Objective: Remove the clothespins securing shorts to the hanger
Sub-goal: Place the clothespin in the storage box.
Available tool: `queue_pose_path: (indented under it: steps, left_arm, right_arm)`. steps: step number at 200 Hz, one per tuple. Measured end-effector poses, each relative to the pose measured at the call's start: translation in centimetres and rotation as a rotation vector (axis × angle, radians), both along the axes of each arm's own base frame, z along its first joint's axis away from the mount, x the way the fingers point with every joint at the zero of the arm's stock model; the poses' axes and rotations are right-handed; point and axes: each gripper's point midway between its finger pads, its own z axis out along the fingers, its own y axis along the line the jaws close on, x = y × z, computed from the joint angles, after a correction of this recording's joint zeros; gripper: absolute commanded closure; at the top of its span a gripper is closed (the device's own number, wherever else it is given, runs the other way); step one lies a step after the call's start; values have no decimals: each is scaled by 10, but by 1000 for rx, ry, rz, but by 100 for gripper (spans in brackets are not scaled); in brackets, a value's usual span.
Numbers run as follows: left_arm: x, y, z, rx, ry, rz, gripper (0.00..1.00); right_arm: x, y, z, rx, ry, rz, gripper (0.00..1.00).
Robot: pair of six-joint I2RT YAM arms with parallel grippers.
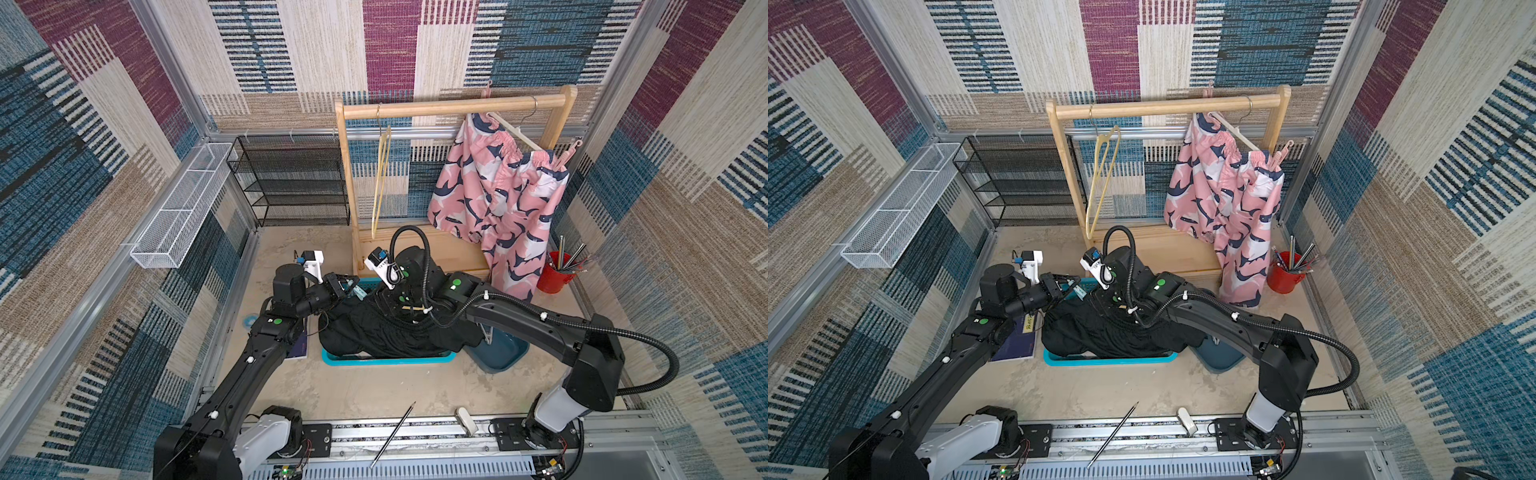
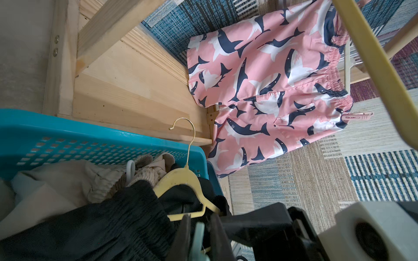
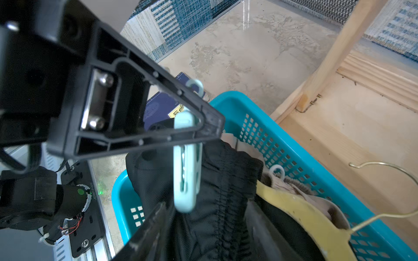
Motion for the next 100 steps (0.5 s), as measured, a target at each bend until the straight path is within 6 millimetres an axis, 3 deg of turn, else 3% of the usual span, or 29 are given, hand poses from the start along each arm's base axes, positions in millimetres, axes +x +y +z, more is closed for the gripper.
queue_pose_path:
  steps: [54,100]
  left_arm:
    - [0,-5,-2,6,5,-3,100]
    - [0,-6,-3,7,4,-6,100]
  right_arm:
    - [9,18,-9,-21,-4,11,47]
    - [14,26,-10,-23,-8,18,76]
